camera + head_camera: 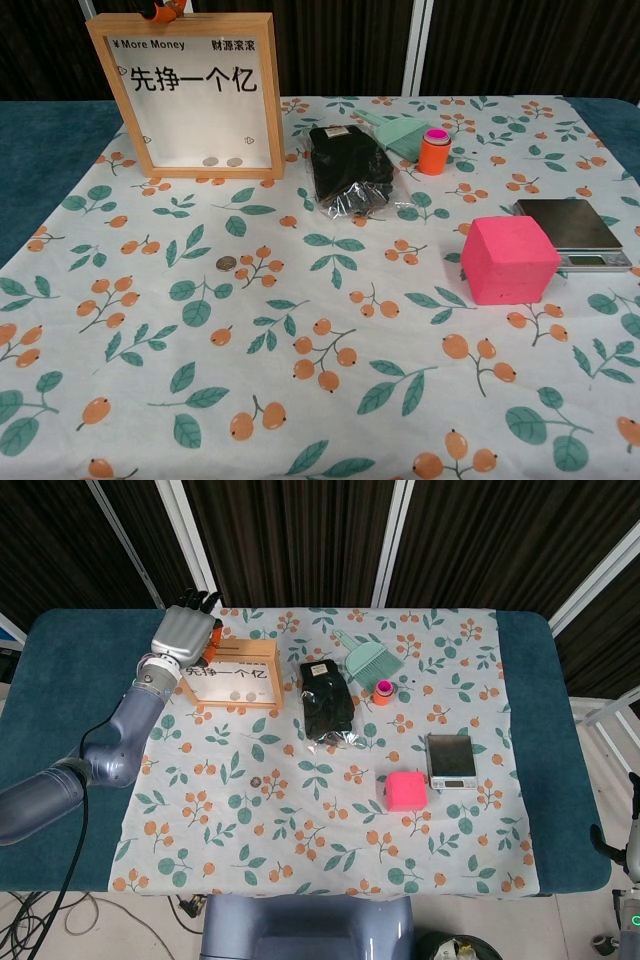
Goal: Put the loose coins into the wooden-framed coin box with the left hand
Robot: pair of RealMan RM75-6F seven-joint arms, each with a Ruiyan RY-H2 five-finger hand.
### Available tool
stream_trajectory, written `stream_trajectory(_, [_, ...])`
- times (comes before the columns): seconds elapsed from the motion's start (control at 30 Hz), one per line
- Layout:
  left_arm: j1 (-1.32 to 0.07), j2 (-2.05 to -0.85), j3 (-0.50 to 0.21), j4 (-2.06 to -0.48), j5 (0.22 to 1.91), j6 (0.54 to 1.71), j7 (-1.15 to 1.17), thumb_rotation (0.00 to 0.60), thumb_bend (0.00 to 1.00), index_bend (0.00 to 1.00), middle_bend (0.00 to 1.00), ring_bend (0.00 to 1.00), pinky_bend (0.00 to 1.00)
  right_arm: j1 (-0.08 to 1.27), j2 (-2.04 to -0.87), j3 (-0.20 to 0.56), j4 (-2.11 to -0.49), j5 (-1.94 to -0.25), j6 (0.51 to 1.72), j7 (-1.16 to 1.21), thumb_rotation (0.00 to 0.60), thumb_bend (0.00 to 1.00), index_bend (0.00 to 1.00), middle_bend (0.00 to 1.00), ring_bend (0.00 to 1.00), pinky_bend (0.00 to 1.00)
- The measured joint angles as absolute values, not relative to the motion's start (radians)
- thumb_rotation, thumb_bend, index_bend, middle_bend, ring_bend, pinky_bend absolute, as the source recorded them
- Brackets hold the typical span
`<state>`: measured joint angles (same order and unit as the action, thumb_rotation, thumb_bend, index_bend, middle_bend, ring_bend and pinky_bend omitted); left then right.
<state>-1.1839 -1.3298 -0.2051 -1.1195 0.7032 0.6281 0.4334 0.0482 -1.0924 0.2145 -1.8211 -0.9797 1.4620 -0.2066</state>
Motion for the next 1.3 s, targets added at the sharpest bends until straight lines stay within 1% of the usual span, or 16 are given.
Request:
stream_trajectory(0.27, [-1.191,-1.323,-0.205,-1.129,0.692,0.634,0.440,0.600,0.30,0.51,0.02,0.00,0.00,0.049,-1.093,0.215,-1.823,-0.977,1.463,-0.210,0.600,0.39,0.09,0.03,0.00,0.00])
stream_trajectory(0.57, [-1.204,-1.316,-0.202,-1.142,0.672,0.639,0.457,0.600,0.30,0.51,0.02,0.00,0.00,0.049,-1.093,0.215,-1.824,-0.973,1.463,-0.213,0.600,0.39,0.09,0.03,0.00,0.00])
stream_trajectory(0.73, [-1.203,-1.298,-0.227,-1.177,0.683,0.676,0.437,0.600,0.31,0.54,0.03,0.00,0.00,0.049,-1.094,0.216,-1.824,-0.973,1.465,-0.214,0.600,0.39,0.09,0.03,0.00,0.00])
stream_trajectory(0.83, [-1.193,-1.277,-0.254,-1.221,0.712,0.731,0.406,0.600,0.31,0.57,0.03,0.00,0.00,0.049,-1.094,0.217,-1.823,-0.970,1.466,-0.214,0.600,0.39,0.09,0.03,0.00,0.00])
stream_trajectory(0.93, [-1.172,-1.255,-0.285,-1.280,0.773,0.811,0.350,0.600,0.31,0.57,0.03,0.00,0.00,0.049,-1.097,0.219,-1.822,-0.963,1.470,-0.220,0.600,0.40,0.09,0.03,0.00,0.00])
stream_trajectory(1.03, [-1.142,-1.234,-0.311,-1.347,0.876,0.890,0.258,0.600,0.31,0.57,0.03,0.00,0.00,0.051,-1.101,0.221,-1.821,-0.958,1.472,-0.226,0.600,0.39,0.09,0.03,0.00,0.00])
stream_trajectory(1.17, [-1.091,-1.190,-0.329,-1.480,1.017,0.934,0.104,0.600,0.31,0.54,0.03,0.00,0.00,0.052,-1.103,0.222,-1.819,-0.961,1.479,-0.230,0.600,0.39,0.09,0.03,0.00,0.00])
stream_trajectory(1.3, [-1.031,-1.134,-0.313,-1.666,1.156,0.951,0.008,0.600,0.29,0.46,0.02,0.00,0.00,0.052,-1.109,0.224,-1.815,-0.961,1.487,-0.237,0.600,0.39,0.09,0.03,0.00,0.00])
